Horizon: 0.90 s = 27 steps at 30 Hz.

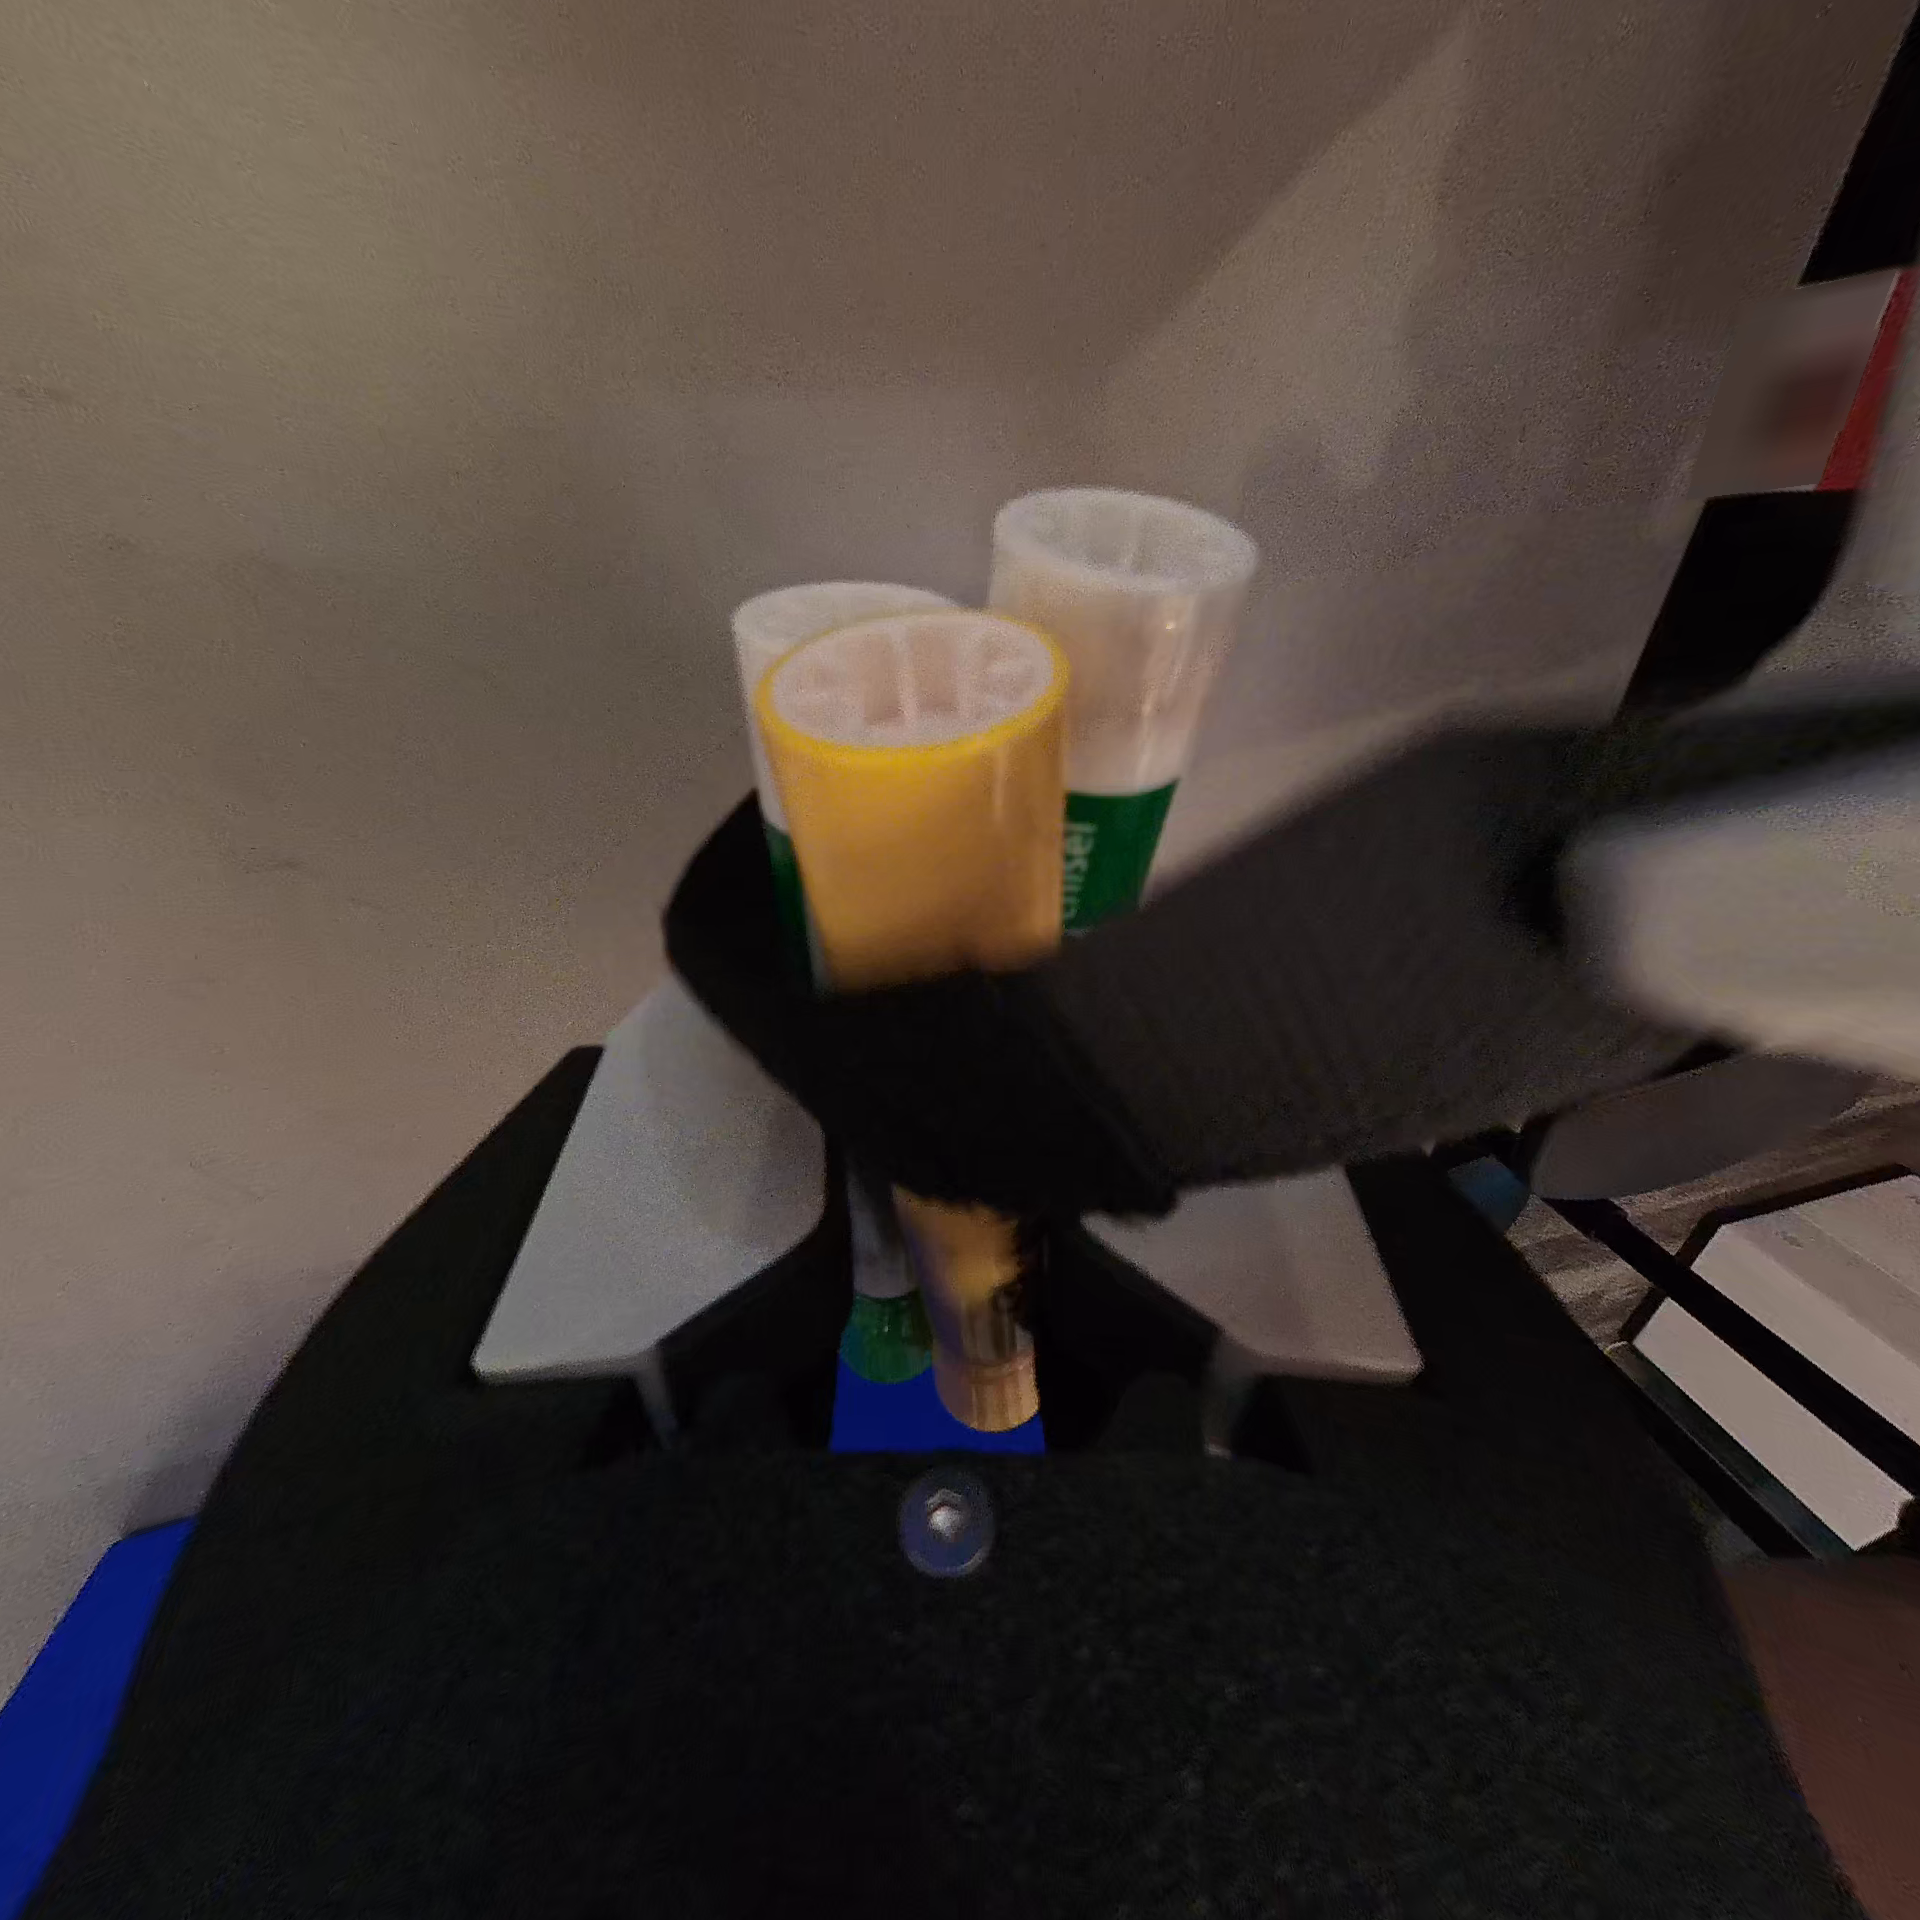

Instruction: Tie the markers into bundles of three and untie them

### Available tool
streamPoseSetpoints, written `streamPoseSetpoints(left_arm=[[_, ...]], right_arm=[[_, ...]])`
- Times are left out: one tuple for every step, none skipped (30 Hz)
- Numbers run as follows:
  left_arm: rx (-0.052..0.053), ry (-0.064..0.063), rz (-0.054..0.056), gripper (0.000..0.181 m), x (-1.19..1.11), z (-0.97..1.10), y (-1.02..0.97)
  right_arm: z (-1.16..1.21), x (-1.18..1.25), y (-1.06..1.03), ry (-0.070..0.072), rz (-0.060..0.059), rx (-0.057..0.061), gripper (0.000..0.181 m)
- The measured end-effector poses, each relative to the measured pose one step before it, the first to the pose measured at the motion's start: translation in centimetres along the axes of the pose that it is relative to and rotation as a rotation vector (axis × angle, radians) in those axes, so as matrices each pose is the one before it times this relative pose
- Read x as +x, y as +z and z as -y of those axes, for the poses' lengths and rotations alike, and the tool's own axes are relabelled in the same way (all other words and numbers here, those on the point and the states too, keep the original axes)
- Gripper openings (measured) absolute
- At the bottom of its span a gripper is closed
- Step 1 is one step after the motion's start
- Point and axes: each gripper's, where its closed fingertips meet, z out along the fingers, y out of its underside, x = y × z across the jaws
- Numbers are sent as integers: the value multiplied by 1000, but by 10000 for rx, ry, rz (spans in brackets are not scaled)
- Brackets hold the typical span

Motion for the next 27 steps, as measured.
streamPoseSetpoints(left_arm=[[21, -13, 20, 40, -118, 106, -32], [6, -33, 25, 39, -113, 85, -33], [-19, -34, 62, 39, -140, 38, -35], [-6, 3, 51, 39, -77, 41, -16], [17, 12, -6, 39, 19, 47, -2], [24, 1, 16, 45, -25, 50, -25], [19, -8, 2, 51, -15, 9, -23], [7, -4, -15, 57, 13, -14, -19], [10, -1, 5, 63, -25, -12, -20], [31, -3, -1, 69, -24, 34, -27], [38, 15, -6, 75, 15, 52, -41], [43, 31, 5, 82, 14, 65, -51], [36, 21, 0, 82, 39, 58, -63], [23, 23, 29, 74, 0, 43, -72], [34, 28, 25, 65, 28, 32, -100], [39, 21, -1, 57, 71, 30, -107], [33, 22, 35, 49, -6, 16, -109], [24, 7, 29, 40, -3, -9, -89], [5, -5, -8, 40, 22, -42, -60], [0, 10, 19, 40, -19, -48, -42], [6, -8, 1, 40, -3, -24, -20], [-8, -19, -20, 41, 7, -18, 6], [-21, 11, 21, 40, -7, -42, 11], [-10, 18, 0, 40, 43, -10, 18], [9, 15, -13, 40, 61, 45, 12], [11, 17, 8, 40, 27, 37, 2], [-1, 0, 4, 40, 20, 37, -12]], right_arm=[[293, -615, 85, -142, 256, -42, 2], [310, -458, 4, -161, 152, 46, 1], [341, -287, -73, -198, -4, 135, 1], [250, -242, -70, -201, -49, 127, 1], [98, -205, -78, -144, -52, 62, 2], [60, -279, -81, 2, 32, 78, 2], [74, -446, -85, 130, 172, 79, 2], [60, -452, -88, 125, 175, 54, 1], [22, -216, -92, 74, 23, 28, 2], [43, -92, -92, 65, -23, 75, 2], [159, -86, -114, 143, 50, 170, 4], [148, -69, -113, 219, 104, 124, 5], [45, -160, -82, 236, 190, 42, 7], [-38, -101, -58, 242, 145, 14, 10], [-101, -129, -82, 222, 155, 18, 12], [-77, -207, -87, 223, 189, 78, 14], [-139, -158, -100, 239, 150, 74, 15], [-196, -109, -89, 196, 105, 50, 16], [-185, -197, -40, 146, 169, 48, 18], [-227, -169, -22, 169, 155, 15, 19], [-144, -160, -17, 224, 178, 50, 22], [-56, -176, -65, 223, 203, 98, 23], [-57, -131, -72, 185, 173, 78, 23], [-49, -87, -45, 184, 147, 46, 25], [6, -48, -68, 190, 137, 62, 26], [91, -96, -79, 184, 170, 112, 27], [131, -59, -63, 228, 171, 125, 27]])
